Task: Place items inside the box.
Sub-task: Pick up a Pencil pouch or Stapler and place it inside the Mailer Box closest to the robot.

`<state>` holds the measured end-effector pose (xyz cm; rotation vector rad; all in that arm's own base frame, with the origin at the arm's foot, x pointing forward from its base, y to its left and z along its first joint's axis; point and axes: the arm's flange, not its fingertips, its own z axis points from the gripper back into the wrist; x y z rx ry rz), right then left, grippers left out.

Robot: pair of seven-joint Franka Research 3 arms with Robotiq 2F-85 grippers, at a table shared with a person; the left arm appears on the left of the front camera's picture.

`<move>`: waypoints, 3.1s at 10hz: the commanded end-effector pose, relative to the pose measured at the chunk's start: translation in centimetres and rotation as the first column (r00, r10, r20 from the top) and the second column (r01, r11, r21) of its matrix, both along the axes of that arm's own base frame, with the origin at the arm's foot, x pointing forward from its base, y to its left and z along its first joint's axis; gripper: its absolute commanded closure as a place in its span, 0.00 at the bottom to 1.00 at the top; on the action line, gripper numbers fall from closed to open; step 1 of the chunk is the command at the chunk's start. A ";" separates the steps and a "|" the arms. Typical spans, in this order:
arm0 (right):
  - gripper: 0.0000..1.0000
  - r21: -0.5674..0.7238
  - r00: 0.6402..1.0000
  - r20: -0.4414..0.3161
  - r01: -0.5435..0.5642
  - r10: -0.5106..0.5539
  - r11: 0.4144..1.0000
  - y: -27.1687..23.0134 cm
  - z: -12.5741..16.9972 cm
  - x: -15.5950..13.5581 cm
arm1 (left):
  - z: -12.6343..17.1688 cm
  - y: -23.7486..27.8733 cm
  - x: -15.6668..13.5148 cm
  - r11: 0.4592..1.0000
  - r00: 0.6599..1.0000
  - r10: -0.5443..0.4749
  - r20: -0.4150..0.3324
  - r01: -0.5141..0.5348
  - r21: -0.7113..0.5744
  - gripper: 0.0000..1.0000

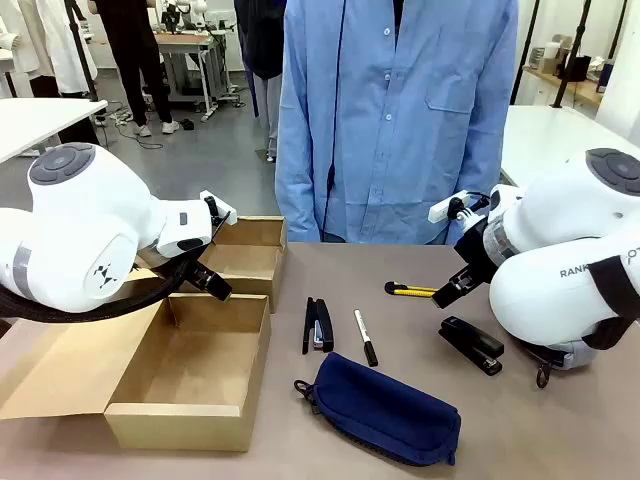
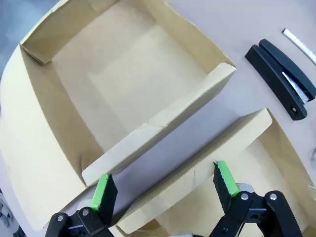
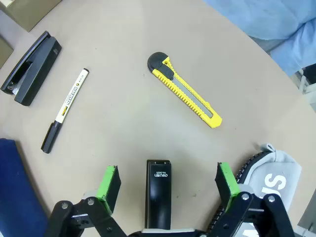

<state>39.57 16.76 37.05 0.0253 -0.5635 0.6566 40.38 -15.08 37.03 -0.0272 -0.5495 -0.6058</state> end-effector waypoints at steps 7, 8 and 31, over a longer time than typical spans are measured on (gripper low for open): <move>0.00 0.000 1.000 0.000 0.000 0.000 1.000 0.0 0.0 0.0 | 0.0 0.0 0.0 1.000 1.000 0.000 0.000 0.000 0.000 0.00; 0.00 0.000 1.000 0.000 0.000 0.000 1.000 0.0 0.0 0.0 | 0.0 0.0 0.0 1.000 1.000 0.000 0.000 0.000 0.000 0.00; 0.00 0.856 0.861 -0.382 0.467 -0.336 0.223 -43.6 8.8 -21.2 | 8.5 39.0 -9.5 0.222 0.911 0.192 -0.365 -0.403 -0.888 0.00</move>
